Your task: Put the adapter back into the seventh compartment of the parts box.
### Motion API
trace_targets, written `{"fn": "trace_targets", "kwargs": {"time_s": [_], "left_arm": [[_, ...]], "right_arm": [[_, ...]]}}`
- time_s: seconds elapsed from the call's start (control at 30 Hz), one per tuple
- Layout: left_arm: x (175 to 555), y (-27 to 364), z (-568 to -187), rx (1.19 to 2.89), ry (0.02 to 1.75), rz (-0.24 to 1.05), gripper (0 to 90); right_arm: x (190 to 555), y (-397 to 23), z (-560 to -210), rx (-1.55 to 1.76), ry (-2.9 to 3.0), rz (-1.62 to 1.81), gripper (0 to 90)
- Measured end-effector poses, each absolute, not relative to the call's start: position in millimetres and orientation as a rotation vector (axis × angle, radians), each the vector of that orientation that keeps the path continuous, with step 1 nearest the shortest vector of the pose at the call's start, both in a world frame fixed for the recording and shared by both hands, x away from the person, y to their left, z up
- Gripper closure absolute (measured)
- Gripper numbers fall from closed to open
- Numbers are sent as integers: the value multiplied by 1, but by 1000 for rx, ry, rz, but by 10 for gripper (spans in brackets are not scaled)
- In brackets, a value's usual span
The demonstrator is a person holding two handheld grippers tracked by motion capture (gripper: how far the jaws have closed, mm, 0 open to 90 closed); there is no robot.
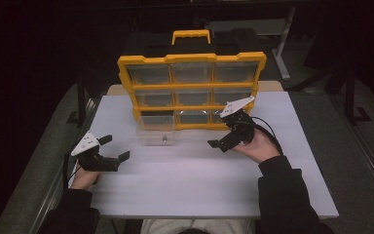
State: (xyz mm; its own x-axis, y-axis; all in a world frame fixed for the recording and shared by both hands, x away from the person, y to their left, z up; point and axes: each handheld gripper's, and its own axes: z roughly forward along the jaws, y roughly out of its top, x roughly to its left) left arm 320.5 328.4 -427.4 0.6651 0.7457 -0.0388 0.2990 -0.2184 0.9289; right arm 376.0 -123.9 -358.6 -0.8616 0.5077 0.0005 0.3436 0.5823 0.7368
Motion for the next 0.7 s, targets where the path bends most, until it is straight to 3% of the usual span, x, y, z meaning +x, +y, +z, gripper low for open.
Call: {"fn": "trace_targets", "kwargs": {"time_s": [0.7], "left_arm": [[320, 328, -428, 1812, 834, 521, 0]], "right_arm": [[356, -184, -378, 884, 2493, 1209, 0]]}}
